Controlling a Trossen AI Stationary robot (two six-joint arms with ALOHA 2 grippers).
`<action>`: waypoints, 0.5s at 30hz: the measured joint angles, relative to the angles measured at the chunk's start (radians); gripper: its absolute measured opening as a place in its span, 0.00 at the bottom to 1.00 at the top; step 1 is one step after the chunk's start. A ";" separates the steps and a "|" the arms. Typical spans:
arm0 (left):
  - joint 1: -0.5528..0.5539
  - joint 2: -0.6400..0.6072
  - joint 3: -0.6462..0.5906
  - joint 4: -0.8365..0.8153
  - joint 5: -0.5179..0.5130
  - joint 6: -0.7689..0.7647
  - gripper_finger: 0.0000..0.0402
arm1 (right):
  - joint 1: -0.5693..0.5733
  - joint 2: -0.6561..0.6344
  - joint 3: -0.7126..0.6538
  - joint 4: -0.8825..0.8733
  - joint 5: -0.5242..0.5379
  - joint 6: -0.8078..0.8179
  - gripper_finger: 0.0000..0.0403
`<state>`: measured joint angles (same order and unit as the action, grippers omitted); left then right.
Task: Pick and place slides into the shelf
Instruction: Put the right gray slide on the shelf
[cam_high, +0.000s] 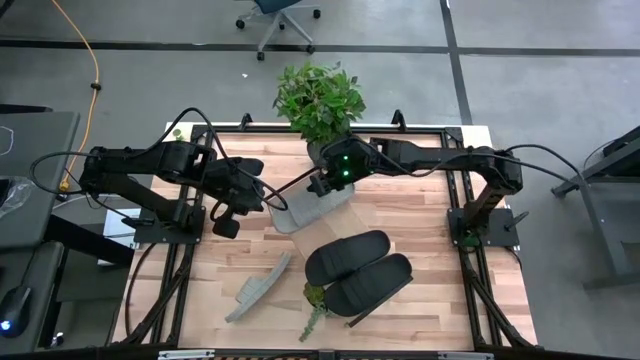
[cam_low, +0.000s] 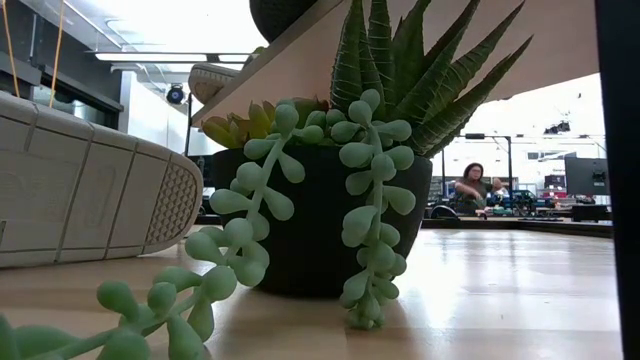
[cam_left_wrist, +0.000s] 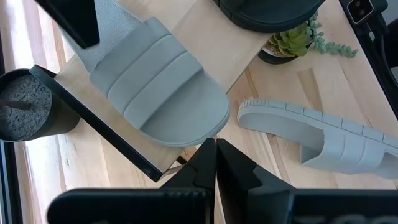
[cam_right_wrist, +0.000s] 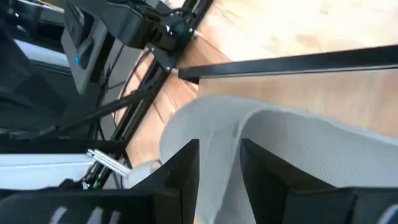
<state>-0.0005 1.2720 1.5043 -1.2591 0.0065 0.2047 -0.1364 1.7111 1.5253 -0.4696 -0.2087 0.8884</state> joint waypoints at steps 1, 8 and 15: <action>0.000 0.000 0.000 0.000 0.000 0.000 0.01 | 0.001 -0.008 0.000 -0.019 -0.001 -0.009 0.26; 0.000 0.000 0.000 0.000 0.000 0.000 0.01 | 0.032 -0.060 0.000 -0.184 -0.011 -0.040 0.26; 0.000 0.000 0.000 0.000 -0.010 0.000 0.01 | 0.077 -0.028 0.000 -0.196 -0.078 -0.017 0.22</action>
<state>-0.0006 1.2720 1.5043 -1.2587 -0.0036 0.2047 -0.0595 1.6830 1.5249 -0.6653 -0.2866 0.8716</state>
